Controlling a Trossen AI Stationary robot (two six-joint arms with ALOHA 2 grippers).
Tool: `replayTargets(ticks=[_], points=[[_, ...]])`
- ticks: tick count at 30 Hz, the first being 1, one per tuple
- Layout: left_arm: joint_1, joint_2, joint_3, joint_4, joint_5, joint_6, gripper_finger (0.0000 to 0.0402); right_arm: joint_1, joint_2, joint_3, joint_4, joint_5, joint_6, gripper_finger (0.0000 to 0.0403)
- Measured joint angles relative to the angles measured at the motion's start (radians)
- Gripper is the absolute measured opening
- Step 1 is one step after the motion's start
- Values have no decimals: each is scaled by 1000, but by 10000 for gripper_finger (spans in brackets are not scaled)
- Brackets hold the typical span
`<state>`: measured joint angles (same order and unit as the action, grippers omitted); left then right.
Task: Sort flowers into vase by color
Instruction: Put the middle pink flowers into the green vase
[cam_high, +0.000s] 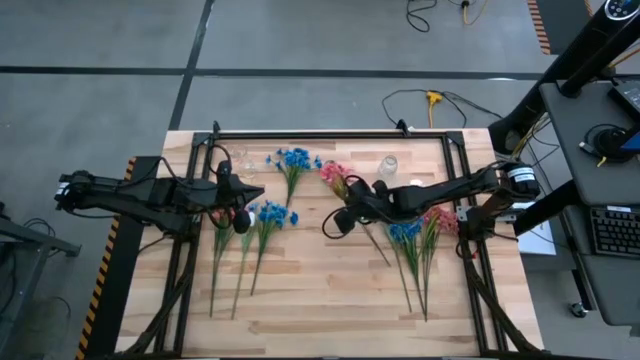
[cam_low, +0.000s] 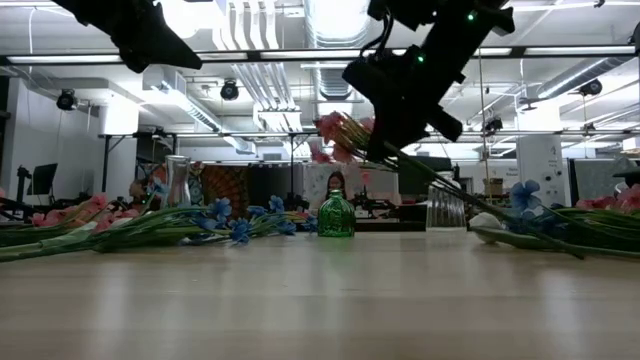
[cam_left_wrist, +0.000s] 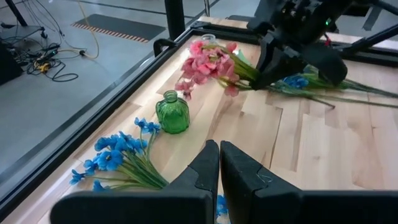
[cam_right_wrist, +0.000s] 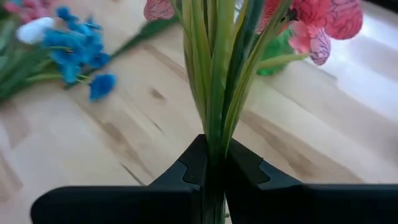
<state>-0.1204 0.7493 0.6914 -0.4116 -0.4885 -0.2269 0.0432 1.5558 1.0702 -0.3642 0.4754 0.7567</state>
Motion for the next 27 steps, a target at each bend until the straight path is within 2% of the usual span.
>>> replayTargets(ticks=[5,10,14,20,27], points=[[0,0,0,19,0,0,0,1,0,-2,141,19,-116,29],[0,0,0,41,1,0,0,0,0,-13,425,19,-325,29],[0,0,0,103,2,-1,0,-2,-1,-19,592,-28,-464,29],[-23,2,0,127,2,-19,0,-5,-3,-23,685,-42,-575,29],[-48,10,0,126,2,-27,0,-31,-9,-30,786,-147,-613,29]])
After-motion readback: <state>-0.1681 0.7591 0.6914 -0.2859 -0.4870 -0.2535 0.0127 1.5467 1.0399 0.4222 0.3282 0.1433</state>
